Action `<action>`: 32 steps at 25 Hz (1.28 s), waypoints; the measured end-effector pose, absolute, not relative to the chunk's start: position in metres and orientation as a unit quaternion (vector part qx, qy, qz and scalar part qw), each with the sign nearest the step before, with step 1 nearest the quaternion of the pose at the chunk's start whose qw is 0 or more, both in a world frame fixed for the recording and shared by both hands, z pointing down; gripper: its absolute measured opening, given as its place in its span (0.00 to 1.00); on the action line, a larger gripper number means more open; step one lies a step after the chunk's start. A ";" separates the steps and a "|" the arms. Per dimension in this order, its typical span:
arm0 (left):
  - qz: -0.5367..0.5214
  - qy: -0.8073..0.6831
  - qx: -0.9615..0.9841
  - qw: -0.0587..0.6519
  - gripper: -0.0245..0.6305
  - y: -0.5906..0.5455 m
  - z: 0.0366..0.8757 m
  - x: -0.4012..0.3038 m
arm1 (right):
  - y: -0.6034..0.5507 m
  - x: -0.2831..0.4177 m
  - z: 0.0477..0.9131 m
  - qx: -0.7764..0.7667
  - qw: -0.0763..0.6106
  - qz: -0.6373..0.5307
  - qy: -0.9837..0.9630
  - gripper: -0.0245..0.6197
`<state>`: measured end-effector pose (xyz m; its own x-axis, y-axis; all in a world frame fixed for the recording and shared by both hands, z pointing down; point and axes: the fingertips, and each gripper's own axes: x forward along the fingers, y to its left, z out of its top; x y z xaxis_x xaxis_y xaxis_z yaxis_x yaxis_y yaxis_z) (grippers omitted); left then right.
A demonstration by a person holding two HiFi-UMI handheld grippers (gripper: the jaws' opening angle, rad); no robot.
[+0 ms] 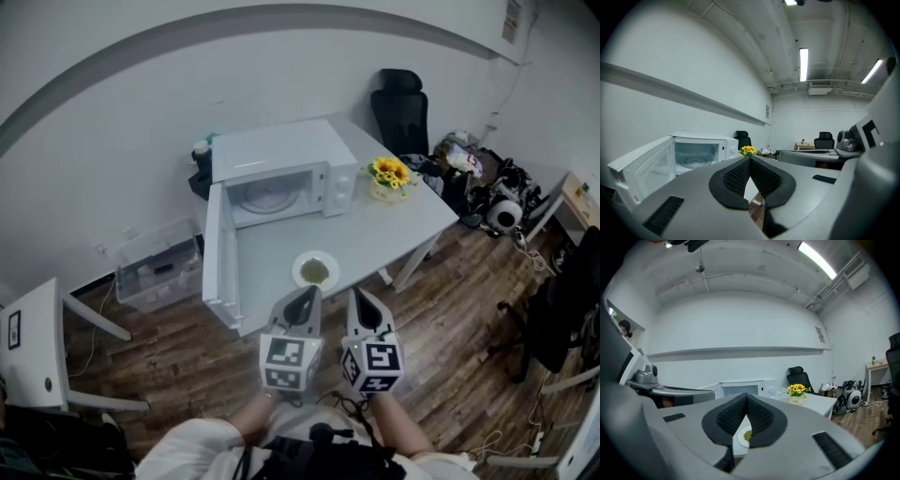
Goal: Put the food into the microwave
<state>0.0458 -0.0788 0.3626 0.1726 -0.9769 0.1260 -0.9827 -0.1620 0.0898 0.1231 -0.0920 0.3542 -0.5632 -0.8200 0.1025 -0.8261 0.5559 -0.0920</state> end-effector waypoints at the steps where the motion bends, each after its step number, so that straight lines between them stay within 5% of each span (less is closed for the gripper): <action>1: 0.019 -0.644 0.761 0.075 0.05 -0.086 0.361 0.045 | -0.099 0.122 0.354 0.465 0.025 0.065 -0.883 0.07; 32: 0.012 -0.733 0.675 0.081 0.05 -0.233 0.362 -0.026 | -0.280 0.062 0.348 0.375 0.029 0.060 -0.925 0.07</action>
<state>-0.0258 -0.2332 0.3619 -0.0751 -0.9881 0.1343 -0.9919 0.0878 0.0916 0.0621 -0.2804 0.3480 -0.7171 -0.6901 0.0979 -0.6969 0.7116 -0.0885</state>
